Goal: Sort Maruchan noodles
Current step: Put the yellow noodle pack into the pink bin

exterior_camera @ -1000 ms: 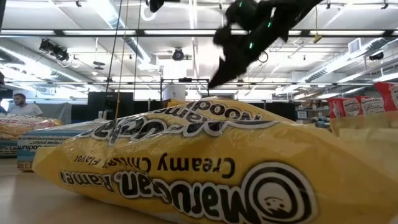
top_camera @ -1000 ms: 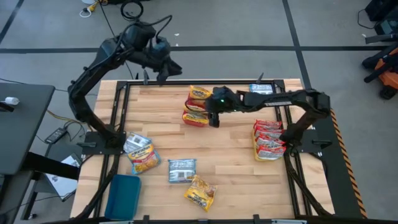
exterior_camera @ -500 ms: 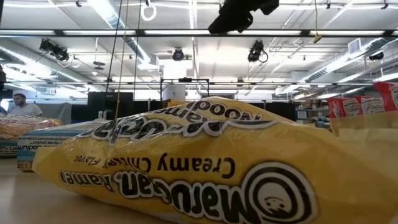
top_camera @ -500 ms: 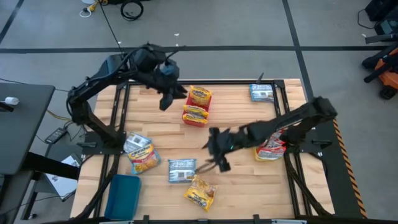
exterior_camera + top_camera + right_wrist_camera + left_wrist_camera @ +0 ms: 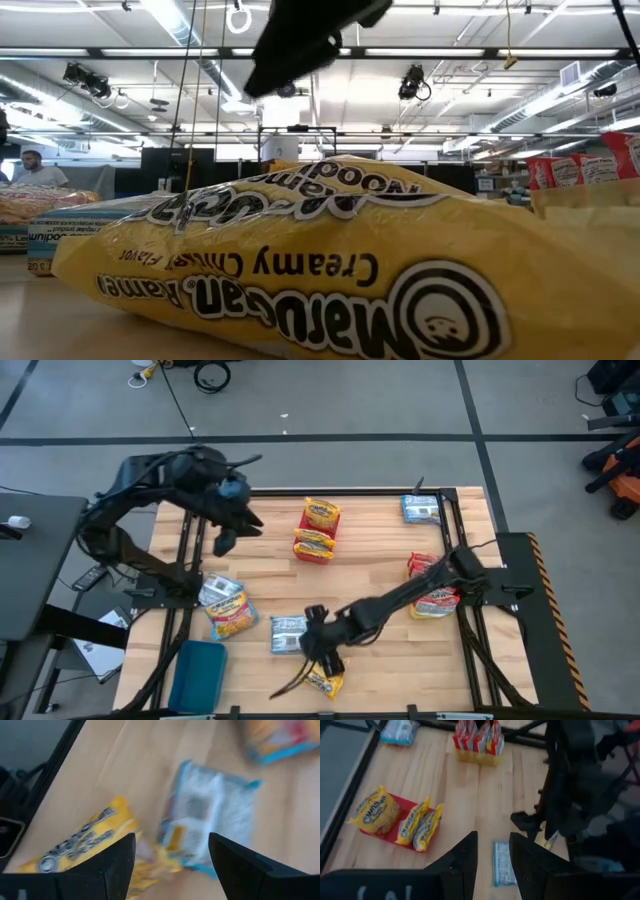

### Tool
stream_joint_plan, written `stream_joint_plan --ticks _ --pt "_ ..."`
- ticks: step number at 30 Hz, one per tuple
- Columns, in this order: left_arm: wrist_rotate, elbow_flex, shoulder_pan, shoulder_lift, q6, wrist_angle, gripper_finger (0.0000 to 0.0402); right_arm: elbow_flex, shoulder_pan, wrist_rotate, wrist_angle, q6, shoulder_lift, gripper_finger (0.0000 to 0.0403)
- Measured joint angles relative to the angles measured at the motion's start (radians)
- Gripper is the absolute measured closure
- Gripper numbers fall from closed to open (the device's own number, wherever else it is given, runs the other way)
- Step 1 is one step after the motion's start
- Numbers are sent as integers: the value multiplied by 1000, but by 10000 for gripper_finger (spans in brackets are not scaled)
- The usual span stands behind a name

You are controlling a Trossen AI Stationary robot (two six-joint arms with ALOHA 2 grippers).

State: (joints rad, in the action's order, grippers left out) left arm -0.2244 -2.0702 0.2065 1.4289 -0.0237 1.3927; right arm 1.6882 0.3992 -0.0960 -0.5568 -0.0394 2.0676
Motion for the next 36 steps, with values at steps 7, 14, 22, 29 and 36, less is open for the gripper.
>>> stream_joint_plan --ticks 7,14,22,29,36 --pt "71 0 -72 -67 -126 5 285 84 51 -122 -47 -152 108 147" --pt "146 -1 -140 -101 -149 87 285 92 57 -115 -203 -319 158 147" --pt "158 0 -186 -134 -154 177 285 92 78 27 -660 -493 102 147" --pt "214 -1 -230 -162 -175 174 285 92 122 136 -733 -367 28 147" --pt "294 -1 -261 -167 -178 151 285 94 81 245 -431 -92 29 147"
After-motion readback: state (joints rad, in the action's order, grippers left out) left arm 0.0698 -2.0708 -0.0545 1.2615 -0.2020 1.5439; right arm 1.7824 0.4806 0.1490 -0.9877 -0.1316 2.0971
